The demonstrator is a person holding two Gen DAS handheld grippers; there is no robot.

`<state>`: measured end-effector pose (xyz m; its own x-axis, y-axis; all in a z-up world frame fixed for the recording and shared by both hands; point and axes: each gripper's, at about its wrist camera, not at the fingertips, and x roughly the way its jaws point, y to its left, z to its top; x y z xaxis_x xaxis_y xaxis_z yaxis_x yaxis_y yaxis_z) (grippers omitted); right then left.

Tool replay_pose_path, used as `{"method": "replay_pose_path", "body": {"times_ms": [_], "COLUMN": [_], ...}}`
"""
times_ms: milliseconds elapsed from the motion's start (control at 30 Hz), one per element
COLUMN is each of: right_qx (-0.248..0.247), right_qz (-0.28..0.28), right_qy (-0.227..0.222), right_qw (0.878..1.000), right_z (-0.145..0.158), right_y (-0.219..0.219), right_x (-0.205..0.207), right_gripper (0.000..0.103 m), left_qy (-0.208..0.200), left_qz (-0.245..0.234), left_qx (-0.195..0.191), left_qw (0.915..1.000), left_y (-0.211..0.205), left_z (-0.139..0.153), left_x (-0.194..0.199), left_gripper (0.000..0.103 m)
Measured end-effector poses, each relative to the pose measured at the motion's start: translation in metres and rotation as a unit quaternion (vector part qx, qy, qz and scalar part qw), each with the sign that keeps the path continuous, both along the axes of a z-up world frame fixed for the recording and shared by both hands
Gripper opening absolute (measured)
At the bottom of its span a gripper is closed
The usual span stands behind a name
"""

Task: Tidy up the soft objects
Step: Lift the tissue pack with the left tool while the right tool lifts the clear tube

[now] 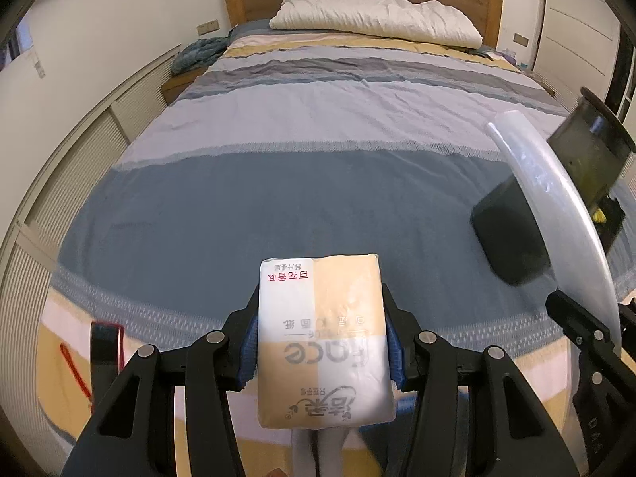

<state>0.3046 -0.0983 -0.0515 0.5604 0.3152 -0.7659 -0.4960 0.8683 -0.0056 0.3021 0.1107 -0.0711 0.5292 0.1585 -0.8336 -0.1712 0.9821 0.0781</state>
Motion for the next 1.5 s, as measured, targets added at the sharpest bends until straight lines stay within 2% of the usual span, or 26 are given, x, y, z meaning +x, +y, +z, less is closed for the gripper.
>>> {"method": "replay_pose_path", "body": {"times_ms": [367,733,1133,1500], "right_qx": [-0.025,-0.057,-0.099,-0.121], "right_qz": [0.042,0.079,0.077,0.031], "right_qy": [-0.001,0.006,0.012,0.028], "right_qw": [0.999,0.995,0.992,0.992], "right_z": [0.014,0.026,0.030,0.032], "right_y": [-0.030,-0.064,-0.117,-0.183], "right_x": [-0.060,-0.112,-0.156,-0.177], "right_gripper": [0.004,0.004,0.004,0.004], "left_qy": [0.011,0.013,0.013,0.021], "left_qz": [0.005,-0.037,-0.093,-0.166], "left_qx": [0.000,0.010,0.010,0.016], "left_qw": [0.9999,0.9992,0.9955,0.9857], "left_y": [-0.007,-0.049,-0.105,-0.182], "left_z": [-0.001,0.001,0.000,-0.003], "left_x": [-0.064,-0.110,-0.132,-0.131], "left_gripper": [0.046,0.046,0.046,0.046]}}
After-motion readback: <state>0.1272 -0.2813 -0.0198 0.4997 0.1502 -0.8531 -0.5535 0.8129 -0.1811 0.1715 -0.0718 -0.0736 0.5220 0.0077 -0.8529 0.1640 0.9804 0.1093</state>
